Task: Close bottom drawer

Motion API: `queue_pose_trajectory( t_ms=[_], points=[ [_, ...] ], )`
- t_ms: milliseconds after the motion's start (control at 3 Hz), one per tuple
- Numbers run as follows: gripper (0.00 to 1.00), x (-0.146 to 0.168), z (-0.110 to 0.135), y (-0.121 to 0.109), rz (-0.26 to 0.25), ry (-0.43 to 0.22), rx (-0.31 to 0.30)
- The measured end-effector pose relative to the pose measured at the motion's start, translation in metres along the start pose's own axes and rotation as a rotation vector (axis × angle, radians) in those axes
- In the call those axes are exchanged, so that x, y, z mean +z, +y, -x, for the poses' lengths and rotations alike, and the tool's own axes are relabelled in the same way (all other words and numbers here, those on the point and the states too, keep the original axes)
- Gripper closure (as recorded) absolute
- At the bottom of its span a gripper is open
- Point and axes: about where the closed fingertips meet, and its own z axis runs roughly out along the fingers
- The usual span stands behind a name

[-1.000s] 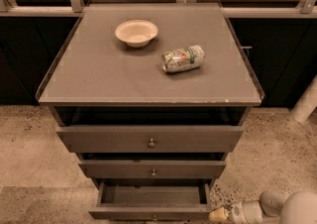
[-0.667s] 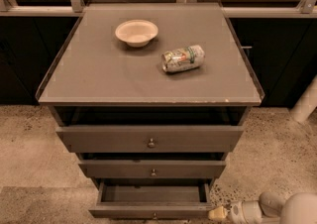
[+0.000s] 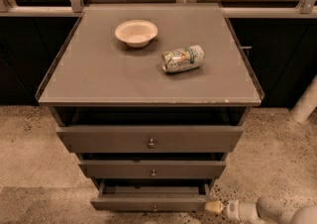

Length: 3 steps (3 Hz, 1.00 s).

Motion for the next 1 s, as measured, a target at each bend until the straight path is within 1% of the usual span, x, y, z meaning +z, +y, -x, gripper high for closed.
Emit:
queue_pose_trajectory(
  t_ms=[333,667,1000],
  points=[
    [1.00,0.005,0.018,0.013,0.041,-0.086,-0.002],
    [1.00,0.010,0.041,0.034,0.072,-0.188,-0.022],
    [1.00,0.010,0.041,0.034,0.071,-0.189,-0.022]
  ],
)
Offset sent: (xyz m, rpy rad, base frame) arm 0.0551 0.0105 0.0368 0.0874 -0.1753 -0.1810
